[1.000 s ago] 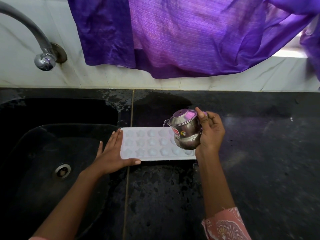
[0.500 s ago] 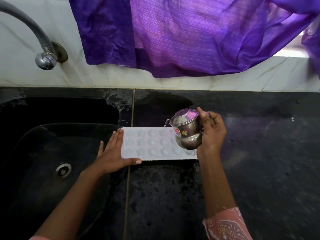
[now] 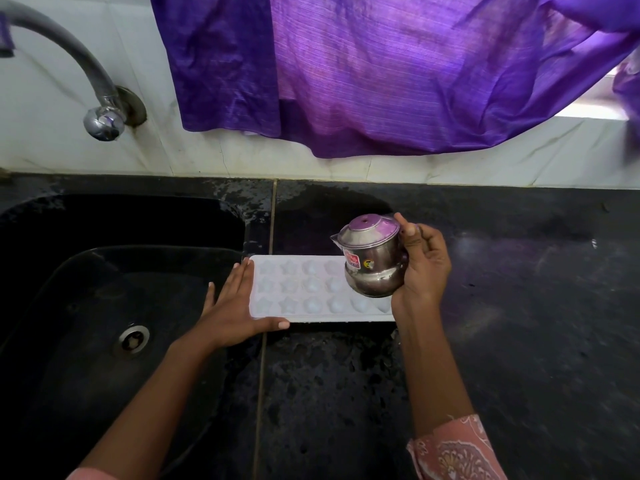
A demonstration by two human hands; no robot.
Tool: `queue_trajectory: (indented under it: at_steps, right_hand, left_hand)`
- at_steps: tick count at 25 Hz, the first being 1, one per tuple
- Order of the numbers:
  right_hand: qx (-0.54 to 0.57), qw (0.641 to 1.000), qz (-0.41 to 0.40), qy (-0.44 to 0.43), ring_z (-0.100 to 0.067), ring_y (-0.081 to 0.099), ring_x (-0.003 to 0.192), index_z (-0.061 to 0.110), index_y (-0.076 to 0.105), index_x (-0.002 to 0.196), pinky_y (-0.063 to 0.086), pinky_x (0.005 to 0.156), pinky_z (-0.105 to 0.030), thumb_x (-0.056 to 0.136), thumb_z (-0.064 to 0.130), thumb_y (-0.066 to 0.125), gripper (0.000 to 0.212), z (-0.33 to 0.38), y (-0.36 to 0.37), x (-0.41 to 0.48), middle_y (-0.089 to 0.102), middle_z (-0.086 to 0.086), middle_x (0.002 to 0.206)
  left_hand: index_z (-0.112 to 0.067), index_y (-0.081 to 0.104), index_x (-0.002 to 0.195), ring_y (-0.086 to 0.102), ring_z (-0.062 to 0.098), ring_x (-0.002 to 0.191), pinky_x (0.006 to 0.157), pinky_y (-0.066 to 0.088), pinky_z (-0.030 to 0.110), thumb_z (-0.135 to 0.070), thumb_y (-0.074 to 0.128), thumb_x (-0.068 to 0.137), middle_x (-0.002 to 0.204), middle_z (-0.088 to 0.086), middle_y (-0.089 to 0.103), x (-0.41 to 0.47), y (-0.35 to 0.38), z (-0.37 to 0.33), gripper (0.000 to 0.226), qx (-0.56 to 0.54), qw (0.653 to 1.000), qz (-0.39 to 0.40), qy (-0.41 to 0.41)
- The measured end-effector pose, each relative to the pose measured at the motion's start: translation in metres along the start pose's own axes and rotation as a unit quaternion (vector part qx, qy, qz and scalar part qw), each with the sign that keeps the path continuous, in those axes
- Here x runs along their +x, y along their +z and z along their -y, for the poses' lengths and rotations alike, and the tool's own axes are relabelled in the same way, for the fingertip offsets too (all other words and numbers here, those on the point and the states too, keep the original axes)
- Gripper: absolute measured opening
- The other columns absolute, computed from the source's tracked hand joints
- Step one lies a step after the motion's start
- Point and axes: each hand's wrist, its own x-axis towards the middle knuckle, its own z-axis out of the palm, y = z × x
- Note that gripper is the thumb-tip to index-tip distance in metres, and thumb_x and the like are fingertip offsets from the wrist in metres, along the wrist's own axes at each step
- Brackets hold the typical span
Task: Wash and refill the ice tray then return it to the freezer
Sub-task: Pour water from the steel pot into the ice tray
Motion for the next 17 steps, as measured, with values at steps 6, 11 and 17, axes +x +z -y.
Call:
queue_trajectory:
  at_steps: [6, 11, 17]
  right_hand:
    - [-0.040, 0.999, 0.017, 0.008, -0.005, 0.067, 0.075, 0.013, 0.058, 0.075, 0.054, 0.070, -0.021, 0.075, 0.008, 0.070, 0.013, -0.003, 0.007, -0.002, 0.071, 0.009, 0.070]
    - [-0.070, 0.997, 0.023, 0.007, 0.001, 0.066, 0.073, 0.011, 0.057, 0.078, 0.054, 0.072, -0.018, 0.082, 0.002, 0.065, 0.013, -0.005, 0.010, -0.003, 0.070, 0.014, 0.067]
    - [-0.085, 0.996, 0.030, 0.000, 0.002, 0.066, 0.074, 0.011, 0.057, 0.078, 0.053, 0.075, -0.020, 0.082, 0.001, 0.065, 0.013, -0.003, 0.013, -0.004, 0.070, 0.014, 0.067]
  left_hand:
    - [-0.023, -0.023, 0.145, -0.026, -0.004, 0.130, 0.112, -0.016, 0.042, -0.095, 0.035, 0.034, 0.153, -0.010, -0.026, 0.000, 0.000, 0.000, 0.145, 0.008, 1.000, 0.002, -0.001]
    - [-0.022, -0.024, 0.145, -0.028, -0.005, 0.130, 0.112, -0.017, 0.042, -0.099, 0.031, 0.027, 0.153, -0.011, -0.027, -0.001, 0.000, -0.001, 0.150, 0.011, 1.000, 0.001, 0.001]
    - [-0.023, -0.023, 0.145, -0.028, -0.005, 0.131, 0.111, -0.017, 0.041, -0.103, 0.020, 0.022, 0.153, -0.013, -0.026, 0.000, 0.000, 0.001, 0.153, 0.002, 1.000, -0.004, 0.005]
